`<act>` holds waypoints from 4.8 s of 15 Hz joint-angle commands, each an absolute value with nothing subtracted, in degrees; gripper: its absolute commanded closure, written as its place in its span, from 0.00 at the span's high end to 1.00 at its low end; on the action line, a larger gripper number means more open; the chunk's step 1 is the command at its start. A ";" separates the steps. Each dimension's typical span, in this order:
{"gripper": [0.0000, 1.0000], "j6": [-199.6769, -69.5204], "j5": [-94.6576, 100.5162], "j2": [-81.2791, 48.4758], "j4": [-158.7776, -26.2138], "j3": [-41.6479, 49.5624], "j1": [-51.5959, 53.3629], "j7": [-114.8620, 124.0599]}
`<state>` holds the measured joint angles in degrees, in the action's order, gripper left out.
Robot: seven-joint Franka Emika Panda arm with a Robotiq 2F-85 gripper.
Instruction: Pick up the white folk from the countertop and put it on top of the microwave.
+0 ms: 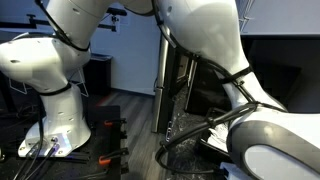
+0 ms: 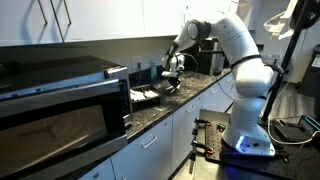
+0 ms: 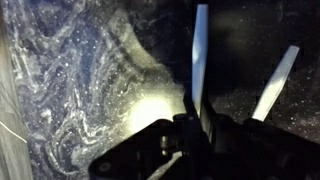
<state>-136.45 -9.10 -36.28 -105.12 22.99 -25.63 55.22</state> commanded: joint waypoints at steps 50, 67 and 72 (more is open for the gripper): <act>0.02 -116.06 24.58 4.65 -111.02 -2.04 -0.67 3.69; 0.02 -123.06 22.80 2.00 -109.76 -2.36 2.17 -7.75; 0.02 -123.40 24.20 4.97 -109.34 -3.67 3.26 -4.37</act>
